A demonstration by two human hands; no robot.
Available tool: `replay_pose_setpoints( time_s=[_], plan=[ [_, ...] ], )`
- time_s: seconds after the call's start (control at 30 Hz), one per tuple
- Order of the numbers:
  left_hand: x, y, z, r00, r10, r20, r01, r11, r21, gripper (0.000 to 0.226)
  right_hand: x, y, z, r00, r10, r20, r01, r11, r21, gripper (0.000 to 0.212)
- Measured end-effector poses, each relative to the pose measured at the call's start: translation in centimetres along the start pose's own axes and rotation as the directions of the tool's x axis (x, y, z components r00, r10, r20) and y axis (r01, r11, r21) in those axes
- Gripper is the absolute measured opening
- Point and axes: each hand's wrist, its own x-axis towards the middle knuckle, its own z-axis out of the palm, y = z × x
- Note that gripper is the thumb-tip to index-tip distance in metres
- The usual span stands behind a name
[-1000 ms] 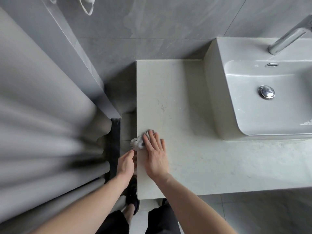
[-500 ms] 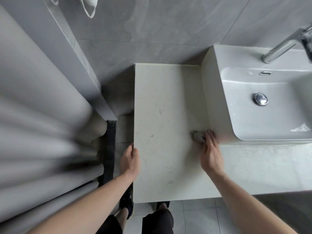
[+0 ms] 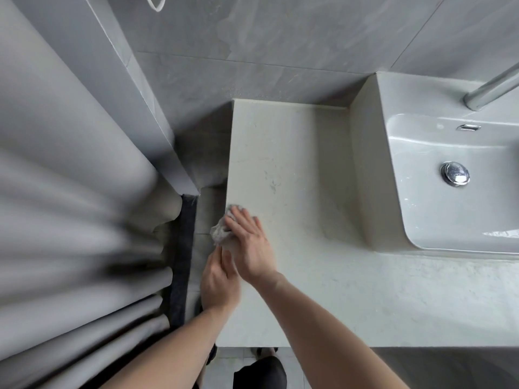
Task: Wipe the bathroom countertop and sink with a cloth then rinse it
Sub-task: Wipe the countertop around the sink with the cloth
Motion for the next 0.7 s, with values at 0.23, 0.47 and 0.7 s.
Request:
replay_pose_setpoints(
  time_s=[0.23,0.47,0.7],
  plan=[
    [0.0,0.0,0.2,0.998,-0.033,-0.044,0.038,0.993,0.111,0.053,-1.6,4.6,-4.7,0.972,0.109,-0.207,-0.094,0.992,0.080,0.061],
    [-0.1,0.4,0.5,0.995,-0.095,-0.042,0.101,0.979,0.177,0.044,-4.1,14.7,-11.6,0.871,0.349,-0.345,-0.398,0.914,-0.081,0.058],
    [-0.1,0.3,0.9,0.988,-0.130,-0.077,0.145,0.961,0.236,0.056,-2.0,11.7,-8.0,0.894,0.318,-0.317,-0.387,0.903,-0.184,0.064]
  ],
)
